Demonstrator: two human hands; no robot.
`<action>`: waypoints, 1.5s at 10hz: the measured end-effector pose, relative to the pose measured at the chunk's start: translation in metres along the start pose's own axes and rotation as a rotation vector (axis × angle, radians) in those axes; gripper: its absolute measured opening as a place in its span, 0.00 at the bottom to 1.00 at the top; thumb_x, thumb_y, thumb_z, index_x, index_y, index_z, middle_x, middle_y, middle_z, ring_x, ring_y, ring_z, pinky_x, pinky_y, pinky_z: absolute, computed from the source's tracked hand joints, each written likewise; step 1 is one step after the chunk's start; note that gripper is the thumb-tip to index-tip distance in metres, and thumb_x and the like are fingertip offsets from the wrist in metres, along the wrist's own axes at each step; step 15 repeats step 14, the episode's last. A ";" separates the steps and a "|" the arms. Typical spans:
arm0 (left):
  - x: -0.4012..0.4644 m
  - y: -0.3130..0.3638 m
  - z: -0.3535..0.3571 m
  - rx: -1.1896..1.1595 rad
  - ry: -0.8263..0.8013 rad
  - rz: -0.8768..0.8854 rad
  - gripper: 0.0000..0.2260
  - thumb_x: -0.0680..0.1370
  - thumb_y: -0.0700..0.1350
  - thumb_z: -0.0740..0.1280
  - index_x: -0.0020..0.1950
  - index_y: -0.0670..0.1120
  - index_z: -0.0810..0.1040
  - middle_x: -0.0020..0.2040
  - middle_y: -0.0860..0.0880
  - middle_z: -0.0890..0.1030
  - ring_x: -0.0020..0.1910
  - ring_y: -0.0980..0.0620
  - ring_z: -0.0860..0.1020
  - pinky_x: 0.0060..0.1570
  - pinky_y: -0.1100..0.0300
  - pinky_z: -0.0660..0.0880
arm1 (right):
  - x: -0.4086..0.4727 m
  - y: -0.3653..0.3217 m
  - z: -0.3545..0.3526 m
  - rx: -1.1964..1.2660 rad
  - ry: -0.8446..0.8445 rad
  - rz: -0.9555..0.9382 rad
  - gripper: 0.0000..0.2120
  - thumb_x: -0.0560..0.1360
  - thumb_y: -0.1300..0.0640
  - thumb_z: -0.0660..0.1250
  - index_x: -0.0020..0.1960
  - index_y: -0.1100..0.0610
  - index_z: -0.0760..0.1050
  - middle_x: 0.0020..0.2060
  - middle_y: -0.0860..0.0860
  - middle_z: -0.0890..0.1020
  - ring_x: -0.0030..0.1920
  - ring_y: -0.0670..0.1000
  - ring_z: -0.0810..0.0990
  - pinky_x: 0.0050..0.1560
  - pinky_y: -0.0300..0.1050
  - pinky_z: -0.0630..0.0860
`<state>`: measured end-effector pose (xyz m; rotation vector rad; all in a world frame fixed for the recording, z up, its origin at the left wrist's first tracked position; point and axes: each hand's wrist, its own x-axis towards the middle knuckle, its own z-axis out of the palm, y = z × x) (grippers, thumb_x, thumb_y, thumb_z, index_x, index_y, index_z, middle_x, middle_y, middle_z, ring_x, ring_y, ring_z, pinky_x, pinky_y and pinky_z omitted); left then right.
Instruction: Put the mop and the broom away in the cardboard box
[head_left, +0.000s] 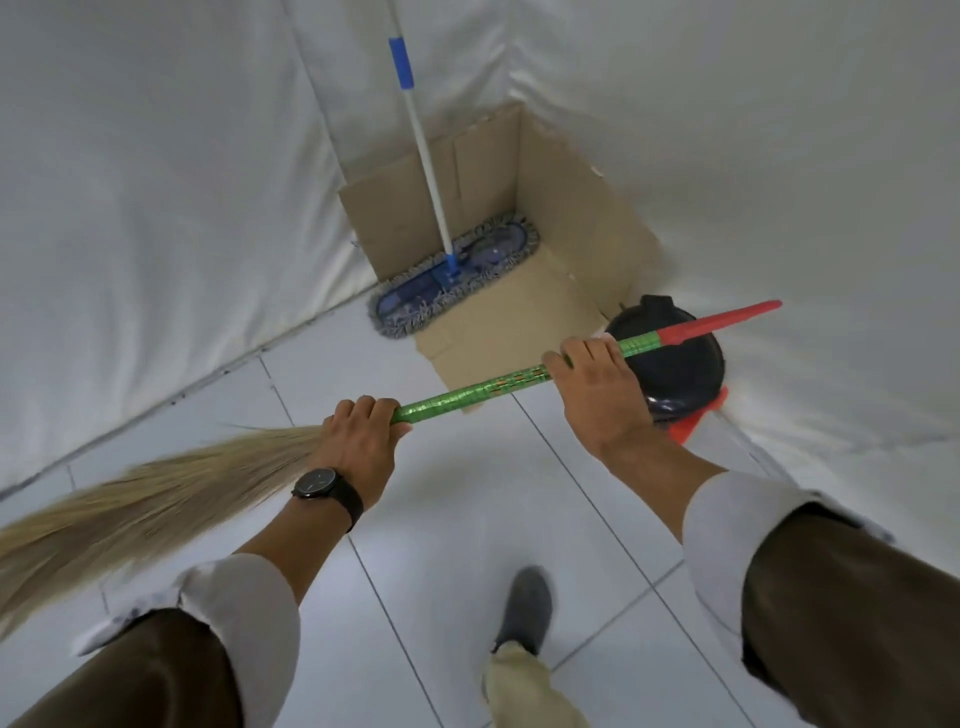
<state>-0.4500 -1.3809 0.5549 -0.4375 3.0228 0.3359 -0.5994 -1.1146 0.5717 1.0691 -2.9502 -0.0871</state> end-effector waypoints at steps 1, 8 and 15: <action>0.080 -0.032 0.004 -0.002 0.015 -0.055 0.10 0.81 0.52 0.61 0.54 0.47 0.77 0.44 0.49 0.77 0.42 0.48 0.68 0.43 0.52 0.67 | 0.100 0.005 0.020 -0.016 -0.038 -0.030 0.19 0.74 0.66 0.58 0.62 0.58 0.75 0.53 0.59 0.77 0.52 0.62 0.77 0.70 0.65 0.69; 0.409 -0.182 0.338 -0.136 -0.150 -0.264 0.08 0.80 0.48 0.65 0.53 0.45 0.79 0.42 0.45 0.78 0.41 0.45 0.69 0.41 0.47 0.70 | 0.453 0.029 0.416 0.064 -0.154 -0.124 0.21 0.75 0.63 0.50 0.57 0.57 0.80 0.49 0.58 0.79 0.50 0.62 0.79 0.64 0.63 0.75; 0.483 -0.175 0.502 -0.035 -0.312 -0.245 0.22 0.81 0.49 0.62 0.74 0.46 0.69 0.64 0.38 0.77 0.62 0.34 0.72 0.59 0.40 0.73 | 0.467 0.079 0.603 0.141 -0.446 -0.042 0.34 0.79 0.45 0.65 0.80 0.55 0.58 0.80 0.61 0.58 0.81 0.63 0.53 0.79 0.65 0.53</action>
